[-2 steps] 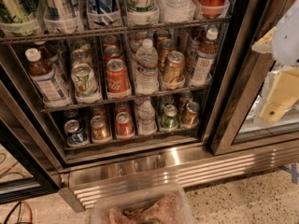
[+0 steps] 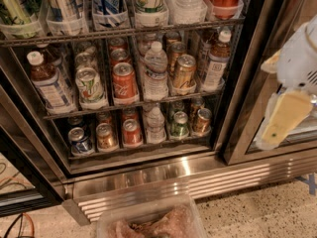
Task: Pick green can from bottom shelf of fridge
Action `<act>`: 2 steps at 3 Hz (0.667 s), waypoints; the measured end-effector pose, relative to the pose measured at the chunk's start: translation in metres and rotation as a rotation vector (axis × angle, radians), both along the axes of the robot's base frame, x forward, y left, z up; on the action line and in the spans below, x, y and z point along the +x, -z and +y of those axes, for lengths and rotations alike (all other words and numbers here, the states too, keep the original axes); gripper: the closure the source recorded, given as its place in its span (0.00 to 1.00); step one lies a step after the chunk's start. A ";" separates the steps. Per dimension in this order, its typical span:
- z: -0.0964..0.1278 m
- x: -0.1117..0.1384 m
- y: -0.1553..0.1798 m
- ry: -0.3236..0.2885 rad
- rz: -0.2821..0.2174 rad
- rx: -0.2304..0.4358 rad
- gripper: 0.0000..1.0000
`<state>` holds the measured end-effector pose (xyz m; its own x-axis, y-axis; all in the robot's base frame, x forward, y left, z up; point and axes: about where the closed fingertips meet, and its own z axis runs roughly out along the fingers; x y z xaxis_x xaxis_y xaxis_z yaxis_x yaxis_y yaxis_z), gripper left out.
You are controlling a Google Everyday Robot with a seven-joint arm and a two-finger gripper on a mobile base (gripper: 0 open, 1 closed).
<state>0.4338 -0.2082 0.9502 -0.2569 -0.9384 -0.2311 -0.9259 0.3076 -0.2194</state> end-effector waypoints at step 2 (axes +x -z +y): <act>0.017 -0.019 0.093 0.093 0.108 0.056 0.00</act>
Offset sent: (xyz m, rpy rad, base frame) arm -0.0295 0.0239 -0.1428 0.0779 0.1842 -0.1269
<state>0.4145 -0.1911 0.8576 -0.3680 -0.8960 -0.2483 -0.9104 0.4016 -0.0999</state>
